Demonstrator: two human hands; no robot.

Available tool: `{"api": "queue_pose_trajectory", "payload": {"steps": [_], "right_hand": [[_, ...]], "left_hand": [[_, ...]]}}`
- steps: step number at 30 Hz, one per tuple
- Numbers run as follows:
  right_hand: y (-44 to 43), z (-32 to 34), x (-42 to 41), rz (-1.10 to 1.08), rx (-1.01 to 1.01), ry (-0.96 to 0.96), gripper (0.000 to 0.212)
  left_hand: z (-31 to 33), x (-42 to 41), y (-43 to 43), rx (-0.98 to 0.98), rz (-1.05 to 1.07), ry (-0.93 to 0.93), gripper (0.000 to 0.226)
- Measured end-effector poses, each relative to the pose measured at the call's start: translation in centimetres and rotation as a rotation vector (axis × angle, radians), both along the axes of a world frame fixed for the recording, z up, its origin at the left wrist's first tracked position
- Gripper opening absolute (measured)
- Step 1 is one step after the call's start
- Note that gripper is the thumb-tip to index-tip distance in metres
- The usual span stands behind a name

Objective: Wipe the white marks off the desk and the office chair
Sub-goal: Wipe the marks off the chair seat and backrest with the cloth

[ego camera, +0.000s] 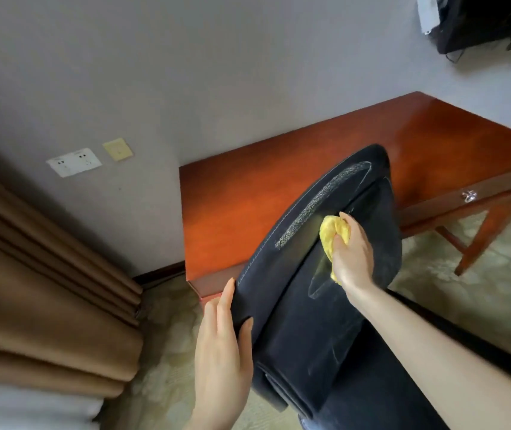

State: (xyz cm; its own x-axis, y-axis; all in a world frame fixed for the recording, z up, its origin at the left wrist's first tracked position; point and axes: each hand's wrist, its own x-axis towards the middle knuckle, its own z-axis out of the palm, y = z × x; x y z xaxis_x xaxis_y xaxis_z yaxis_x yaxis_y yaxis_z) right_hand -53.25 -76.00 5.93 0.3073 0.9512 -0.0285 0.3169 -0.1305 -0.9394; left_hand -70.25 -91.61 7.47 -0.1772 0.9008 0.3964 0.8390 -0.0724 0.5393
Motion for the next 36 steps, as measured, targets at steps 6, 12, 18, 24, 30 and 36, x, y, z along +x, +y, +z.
{"api": "queue_pose_trajectory", "payload": {"steps": [6, 12, 18, 24, 30, 36], "right_hand": [[-5.3, 1.3, -1.4, 0.294, 0.085, 0.028, 0.052], [-11.4, 1.8, -0.9, 0.600, 0.169, 0.005, 0.057], [-17.7, 0.7, -0.2, 0.575, 0.285, 0.153, 0.057], [-21.5, -1.7, 3.1, 0.756, 0.476, 0.292, 0.048], [-21.6, -3.2, 4.5, 0.951, 0.732, 0.126, 0.045], [-18.8, -2.1, 2.6, 0.902, 0.785, 0.090, 0.041]], "left_hand": [[0.3, 3.0, -5.7, -0.023, 0.238, 0.004, 0.059], [0.5, 7.8, -12.6, -0.115, 0.499, 0.013, 0.057], [2.0, 11.4, -16.9, -0.171, 0.665, 0.048, 0.027], [4.2, 11.7, -14.7, -0.374, 0.577, 0.183, 0.045], [3.6, 11.4, -14.1, -0.261, 0.464, -0.024, 0.043], [3.7, 10.6, -14.0, -0.292, 0.412, -0.166, 0.068]]}}
